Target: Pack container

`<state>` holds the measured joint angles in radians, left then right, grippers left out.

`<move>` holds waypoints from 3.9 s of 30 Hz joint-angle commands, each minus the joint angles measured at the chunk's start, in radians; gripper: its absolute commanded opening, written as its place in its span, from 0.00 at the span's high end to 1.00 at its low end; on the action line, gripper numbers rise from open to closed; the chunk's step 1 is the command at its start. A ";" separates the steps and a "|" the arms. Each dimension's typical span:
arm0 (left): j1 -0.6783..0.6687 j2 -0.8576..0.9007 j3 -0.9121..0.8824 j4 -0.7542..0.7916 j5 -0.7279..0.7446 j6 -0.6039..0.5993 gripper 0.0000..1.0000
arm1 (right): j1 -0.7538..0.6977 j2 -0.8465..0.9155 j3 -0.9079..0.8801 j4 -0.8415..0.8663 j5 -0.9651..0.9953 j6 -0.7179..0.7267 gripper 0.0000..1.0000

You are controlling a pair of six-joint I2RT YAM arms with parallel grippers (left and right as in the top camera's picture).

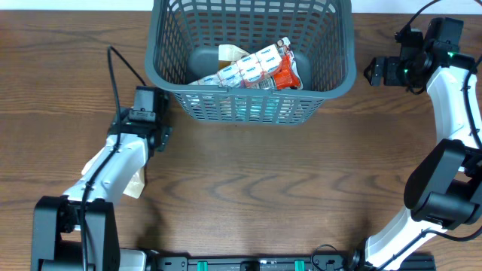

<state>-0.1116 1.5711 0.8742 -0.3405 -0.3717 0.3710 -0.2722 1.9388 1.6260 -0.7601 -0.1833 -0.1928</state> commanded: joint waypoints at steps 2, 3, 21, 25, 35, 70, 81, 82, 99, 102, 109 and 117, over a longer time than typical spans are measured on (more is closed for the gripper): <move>0.044 0.006 0.014 -0.014 -0.041 0.012 0.10 | 0.012 0.004 -0.003 -0.002 -0.004 -0.015 0.01; 0.044 0.005 0.014 -0.017 -0.041 0.012 0.10 | 0.012 0.004 -0.003 -0.002 -0.004 -0.015 0.01; -0.106 -0.026 0.014 -0.174 -0.033 -0.231 0.02 | 0.012 0.004 -0.003 0.004 -0.004 -0.025 0.01; -0.103 -0.035 0.014 -0.195 0.005 -0.303 0.02 | 0.012 0.004 -0.003 0.004 -0.004 -0.025 0.01; -0.027 -0.092 0.014 -0.295 0.128 -0.434 0.01 | 0.012 0.004 -0.003 0.000 -0.004 -0.025 0.01; 0.279 0.122 0.013 -0.252 0.234 -0.322 0.01 | 0.012 0.004 -0.003 0.008 -0.004 -0.026 0.01; 0.278 0.137 0.014 -0.253 0.419 -0.323 0.75 | 0.012 0.004 -0.003 0.008 -0.004 -0.026 0.01; 0.278 0.130 0.014 -0.253 0.435 -0.323 0.78 | 0.012 0.004 -0.003 0.008 -0.004 -0.026 0.01; 0.278 -0.313 0.031 -0.290 0.459 -0.380 0.94 | 0.012 0.004 -0.003 0.008 -0.004 -0.025 0.01; 0.265 -0.392 0.086 -0.315 0.467 -0.388 0.94 | 0.012 0.004 -0.003 0.008 -0.004 -0.025 0.01; 0.175 -0.401 0.414 -0.410 0.465 -0.379 0.94 | 0.012 0.004 -0.003 0.008 -0.004 -0.025 0.01; 0.031 -0.249 0.793 -0.433 0.465 -0.236 0.94 | 0.012 0.004 -0.003 0.009 -0.004 -0.025 0.01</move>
<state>-0.0380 1.2594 1.5810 -0.7616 0.0799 0.0544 -0.2722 1.9388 1.6260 -0.7509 -0.1829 -0.2043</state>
